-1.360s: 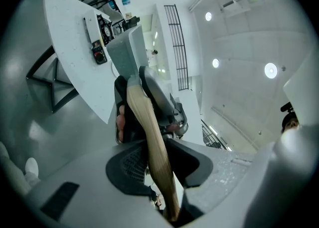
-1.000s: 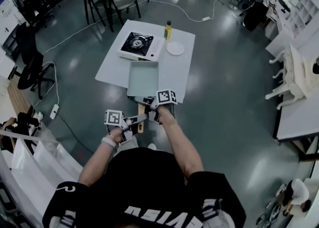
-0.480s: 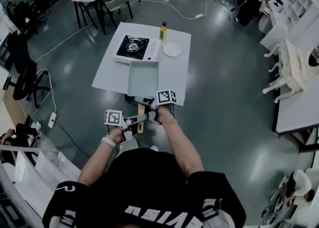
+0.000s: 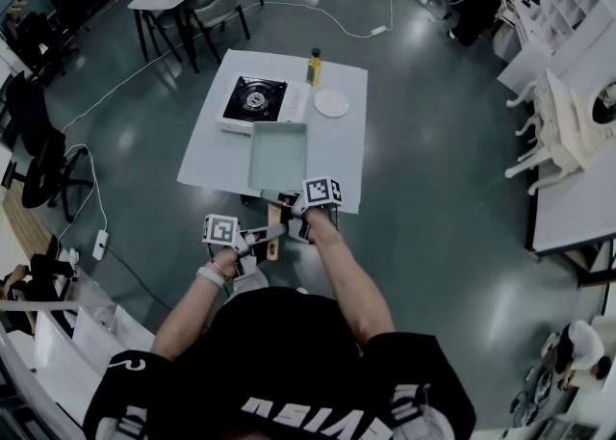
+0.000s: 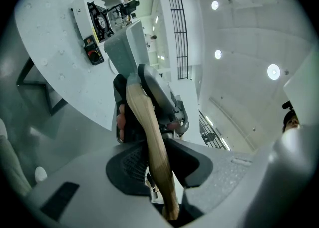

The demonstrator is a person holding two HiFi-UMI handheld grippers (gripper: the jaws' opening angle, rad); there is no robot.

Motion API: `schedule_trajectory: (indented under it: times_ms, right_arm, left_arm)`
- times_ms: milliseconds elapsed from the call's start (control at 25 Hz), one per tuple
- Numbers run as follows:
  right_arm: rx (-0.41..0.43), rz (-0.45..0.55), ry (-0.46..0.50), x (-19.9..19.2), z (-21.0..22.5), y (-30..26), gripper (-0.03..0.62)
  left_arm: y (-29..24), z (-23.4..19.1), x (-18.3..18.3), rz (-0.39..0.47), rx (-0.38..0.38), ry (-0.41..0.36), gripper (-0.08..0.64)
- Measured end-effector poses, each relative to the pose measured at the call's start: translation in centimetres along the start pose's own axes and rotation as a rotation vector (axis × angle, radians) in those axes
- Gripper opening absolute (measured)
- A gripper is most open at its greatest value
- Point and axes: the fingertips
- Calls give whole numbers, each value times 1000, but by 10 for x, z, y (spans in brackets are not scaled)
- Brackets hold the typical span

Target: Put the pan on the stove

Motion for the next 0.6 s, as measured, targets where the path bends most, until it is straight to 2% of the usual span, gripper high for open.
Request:
schedule_trajectory:
  times_ms: [320, 600]
  right_arm:
    - [-11, 33, -28, 27, 5, -13, 135]
    - [-1, 61, -45, 49, 6, -25, 135]
  left_arm:
    - [1, -5, 29, -45, -20, 9, 97]
    - [6, -14, 53, -89, -4, -3, 97]
Point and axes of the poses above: the fingertips, and each gripper's own axes: y backward along the fingers, z to its right, x out of its top, and after that the axes turned 13 degrees about -x, right-handed
